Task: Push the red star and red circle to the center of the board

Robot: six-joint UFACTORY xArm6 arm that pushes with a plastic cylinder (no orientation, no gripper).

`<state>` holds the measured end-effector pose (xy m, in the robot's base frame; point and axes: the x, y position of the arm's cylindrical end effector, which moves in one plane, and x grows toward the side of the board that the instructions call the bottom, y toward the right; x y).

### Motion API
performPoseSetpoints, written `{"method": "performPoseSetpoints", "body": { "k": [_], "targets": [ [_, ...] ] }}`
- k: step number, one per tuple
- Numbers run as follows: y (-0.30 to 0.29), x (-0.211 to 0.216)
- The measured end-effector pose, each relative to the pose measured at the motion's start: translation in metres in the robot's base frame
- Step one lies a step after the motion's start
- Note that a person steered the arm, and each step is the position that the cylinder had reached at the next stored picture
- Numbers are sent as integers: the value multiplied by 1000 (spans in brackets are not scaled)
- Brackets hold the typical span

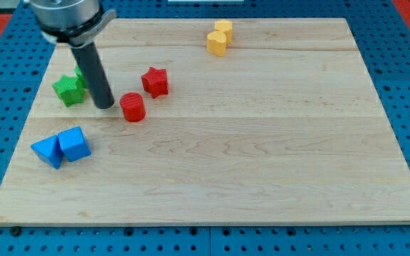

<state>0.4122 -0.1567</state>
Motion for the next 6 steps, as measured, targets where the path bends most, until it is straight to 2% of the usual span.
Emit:
{"method": "performPoseSetpoints", "body": {
  "k": [1, 2, 3, 4, 5, 6],
  "targets": [
    [45, 0],
    [40, 0],
    [22, 25],
    [37, 54],
    [57, 43],
    [104, -2]
  ]
}}
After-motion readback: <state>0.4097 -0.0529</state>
